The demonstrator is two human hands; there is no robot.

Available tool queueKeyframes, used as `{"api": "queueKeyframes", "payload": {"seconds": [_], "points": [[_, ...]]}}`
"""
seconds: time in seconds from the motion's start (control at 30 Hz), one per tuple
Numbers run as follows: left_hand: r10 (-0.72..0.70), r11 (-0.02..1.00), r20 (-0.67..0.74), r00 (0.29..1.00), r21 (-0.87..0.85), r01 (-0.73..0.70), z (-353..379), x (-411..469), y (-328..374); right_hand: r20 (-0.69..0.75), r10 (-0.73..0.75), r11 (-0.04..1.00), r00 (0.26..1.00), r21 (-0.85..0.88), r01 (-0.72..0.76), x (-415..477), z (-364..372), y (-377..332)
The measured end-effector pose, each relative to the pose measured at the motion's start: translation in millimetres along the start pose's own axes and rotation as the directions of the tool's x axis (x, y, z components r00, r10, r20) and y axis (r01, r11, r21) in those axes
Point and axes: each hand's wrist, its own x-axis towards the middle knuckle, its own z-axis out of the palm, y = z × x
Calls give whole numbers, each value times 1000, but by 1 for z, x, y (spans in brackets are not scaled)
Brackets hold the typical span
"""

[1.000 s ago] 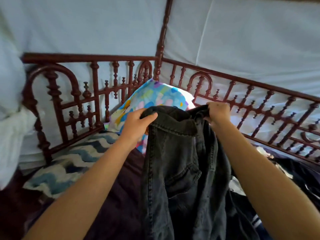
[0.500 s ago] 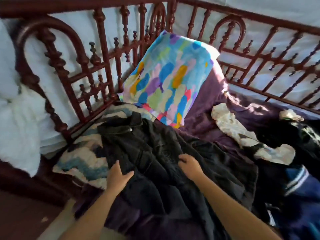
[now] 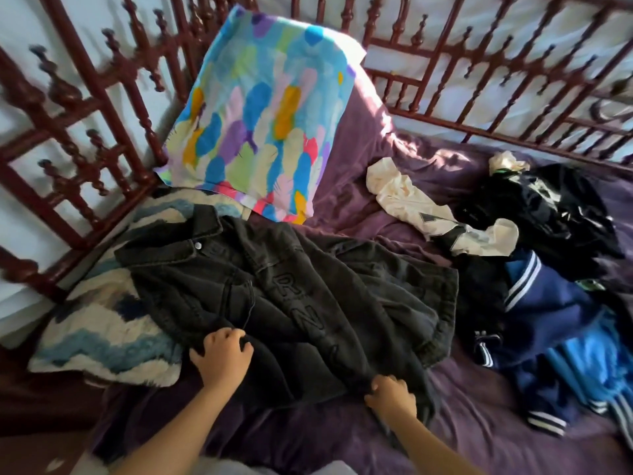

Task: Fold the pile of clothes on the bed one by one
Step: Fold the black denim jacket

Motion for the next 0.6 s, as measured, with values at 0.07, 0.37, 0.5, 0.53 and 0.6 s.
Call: {"api": "queueKeyframes", "payload": {"seconds": [0.07, 0.37, 0.5, 0.53, 0.6], "points": [[-37, 999, 10, 999, -9, 38, 1, -3, -1, -20, -41, 999, 999, 16, 41, 0, 1, 0], [-167, 984, -20, 986, -71, 165, 3, -19, 17, -665, -42, 932, 746, 243, 269, 54, -292, -4], [-151, 984, -55, 987, -106, 144, 9, -27, 26, -847, 71, 897, 526, 285, 338, 57, -365, -29], [-152, 983, -53, 987, -112, 146, 11, -29, 27, -850, 23, 911, 526, 235, 339, 57, -357, -36], [-157, 982, -40, 987, -108, 152, 16, -34, 27, -789, -136, 906, 600, 146, 397, 58, -304, -45]]}}
